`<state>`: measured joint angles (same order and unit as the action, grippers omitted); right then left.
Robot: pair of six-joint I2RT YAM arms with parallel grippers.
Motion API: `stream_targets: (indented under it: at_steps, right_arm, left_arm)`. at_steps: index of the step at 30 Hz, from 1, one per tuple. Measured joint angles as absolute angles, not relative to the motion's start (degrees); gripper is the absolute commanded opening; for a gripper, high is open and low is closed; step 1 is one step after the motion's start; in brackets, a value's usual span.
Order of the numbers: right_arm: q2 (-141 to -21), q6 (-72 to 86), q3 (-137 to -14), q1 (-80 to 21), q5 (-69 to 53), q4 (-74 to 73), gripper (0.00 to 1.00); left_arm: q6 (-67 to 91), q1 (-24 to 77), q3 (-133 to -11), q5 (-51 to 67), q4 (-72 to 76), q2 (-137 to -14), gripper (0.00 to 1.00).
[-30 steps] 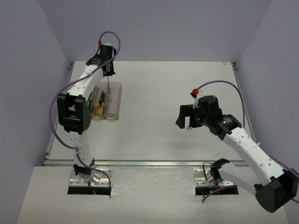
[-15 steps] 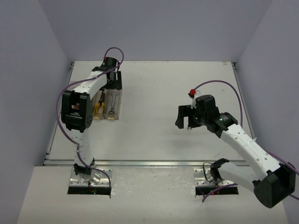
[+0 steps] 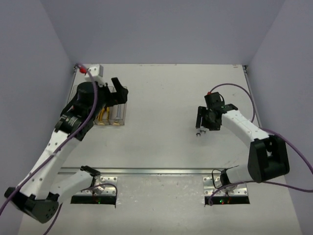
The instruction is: Sort the tools into containers
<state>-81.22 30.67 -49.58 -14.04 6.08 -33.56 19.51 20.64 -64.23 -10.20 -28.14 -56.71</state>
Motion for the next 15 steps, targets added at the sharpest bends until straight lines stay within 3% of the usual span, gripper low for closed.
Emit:
stream_targets:
  at_steps: [6, 15]
  right_arm:
    - [-90.32, 30.44, -54.37, -6.95, 7.46, -33.19, 0.5]
    - [-100.87, 30.41, -60.84, -3.02, 5.97, -30.87, 0.45]
  left_arm:
    - [19.41, 20.29, -48.22, -7.88, -27.44, -41.03, 1.0]
    - [19.05, 20.3, -40.05, -4.49, -29.04, -36.66, 1.0]
